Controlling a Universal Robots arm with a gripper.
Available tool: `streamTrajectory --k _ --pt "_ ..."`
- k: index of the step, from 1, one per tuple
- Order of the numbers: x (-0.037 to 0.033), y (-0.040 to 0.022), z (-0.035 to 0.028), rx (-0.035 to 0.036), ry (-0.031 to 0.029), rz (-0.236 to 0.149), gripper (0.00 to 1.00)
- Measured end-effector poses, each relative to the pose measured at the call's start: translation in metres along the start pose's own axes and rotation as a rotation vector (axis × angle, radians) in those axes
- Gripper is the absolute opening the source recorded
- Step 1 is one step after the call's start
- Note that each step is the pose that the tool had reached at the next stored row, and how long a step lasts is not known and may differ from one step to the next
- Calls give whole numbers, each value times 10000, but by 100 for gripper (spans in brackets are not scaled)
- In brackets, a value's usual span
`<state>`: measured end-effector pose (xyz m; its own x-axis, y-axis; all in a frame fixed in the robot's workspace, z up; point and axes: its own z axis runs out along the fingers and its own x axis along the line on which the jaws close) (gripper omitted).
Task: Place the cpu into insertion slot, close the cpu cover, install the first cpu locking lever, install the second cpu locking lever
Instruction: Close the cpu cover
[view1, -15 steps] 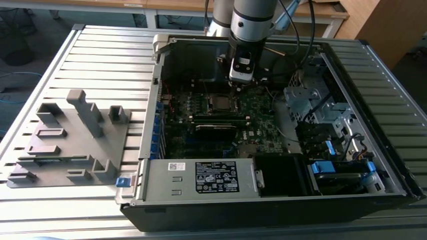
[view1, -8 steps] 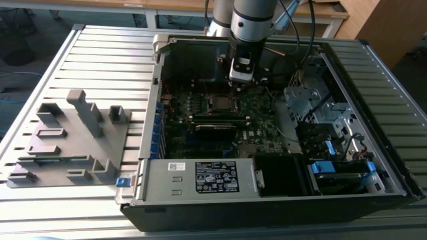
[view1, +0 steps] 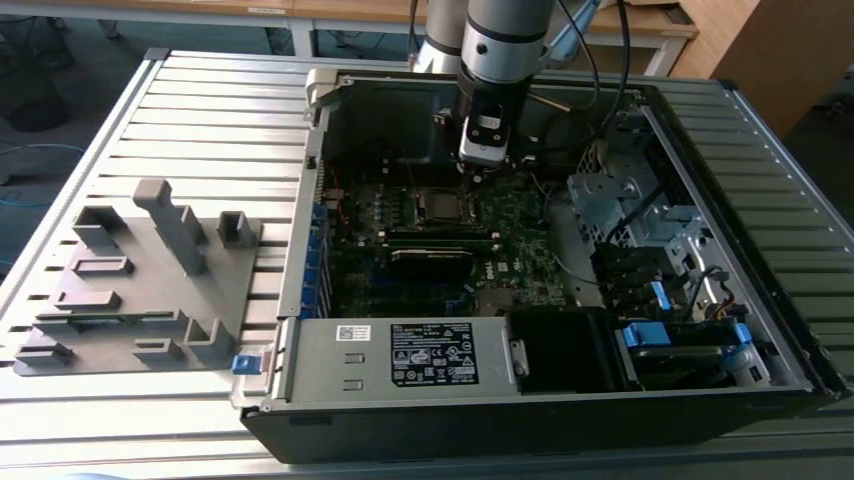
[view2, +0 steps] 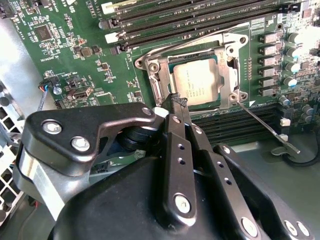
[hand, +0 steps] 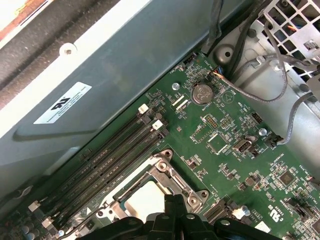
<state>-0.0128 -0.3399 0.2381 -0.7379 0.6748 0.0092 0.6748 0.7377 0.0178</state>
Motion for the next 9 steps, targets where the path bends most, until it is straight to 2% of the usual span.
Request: streamTrajectory --k 9 --pt "0 0 0 0 1 -58 11"
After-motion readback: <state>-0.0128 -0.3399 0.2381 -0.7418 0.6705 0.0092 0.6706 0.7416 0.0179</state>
